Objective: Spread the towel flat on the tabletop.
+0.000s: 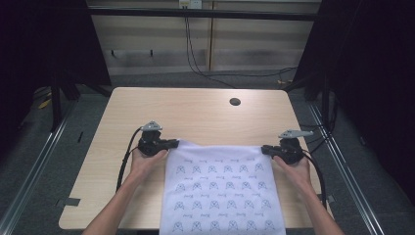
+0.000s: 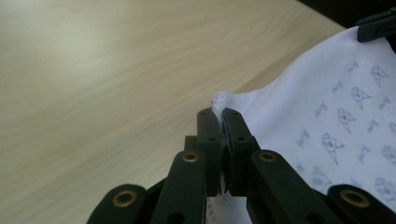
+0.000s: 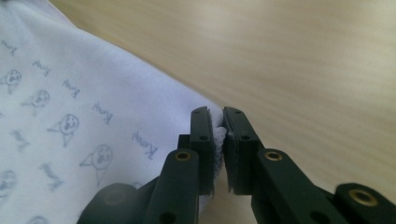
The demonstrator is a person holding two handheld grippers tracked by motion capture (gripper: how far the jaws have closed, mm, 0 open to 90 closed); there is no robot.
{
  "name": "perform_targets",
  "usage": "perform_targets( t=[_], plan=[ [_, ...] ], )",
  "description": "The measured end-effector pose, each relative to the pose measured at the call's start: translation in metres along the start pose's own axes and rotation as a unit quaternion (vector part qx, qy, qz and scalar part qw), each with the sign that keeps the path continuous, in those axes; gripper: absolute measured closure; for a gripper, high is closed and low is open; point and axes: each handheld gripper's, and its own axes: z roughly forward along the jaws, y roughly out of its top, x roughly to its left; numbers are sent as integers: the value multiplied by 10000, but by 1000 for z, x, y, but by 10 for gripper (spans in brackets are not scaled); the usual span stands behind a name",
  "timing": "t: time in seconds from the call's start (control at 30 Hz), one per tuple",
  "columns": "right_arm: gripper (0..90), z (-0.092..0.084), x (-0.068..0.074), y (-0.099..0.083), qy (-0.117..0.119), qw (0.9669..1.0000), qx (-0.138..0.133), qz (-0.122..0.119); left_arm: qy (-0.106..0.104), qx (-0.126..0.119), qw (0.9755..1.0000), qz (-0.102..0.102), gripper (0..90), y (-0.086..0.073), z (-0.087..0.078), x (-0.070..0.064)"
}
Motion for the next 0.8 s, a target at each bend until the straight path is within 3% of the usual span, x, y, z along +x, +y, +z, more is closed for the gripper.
perform_targets(
  t=[0.13, 0.37, 0.43, 0.5, 0.57, 0.67, 0.8],
  plan=[
    [836, -16, -1, 19, -4, 9991, -411, -27, 49, -504, 9987, -47, 875, 19, -21, 0],
    [842, -45, 2, 57, -79, 9942, -1050, -202, -17, -1242, 9923, 6, 876, 52, -54, -8],
    [841, -52, 6, 65, -9, 9921, -1230, -239, -119, -1398, 9901, 29, 875, 56, -61, -13],
    [838, -58, 14, 66, 226, 9903, -1330, -334, -200, -1309, 9908, 266, 875, 53, -65, -23],
    [838, -59, 29, 58, 410, 9905, -1165, -597, -214, -1133, 9922, 462, 874, 42, -67, -33],
    [839, -52, 52, 26, 675, 9912, -596, -969, -219, -847, 9943, 609, 874, 19, -66, -39],
    [838, -42, 73, -23, 931, 9890, 106, -1146, -197, -579, 9964, 591, 874, -2, -64, -39]
  ],
)
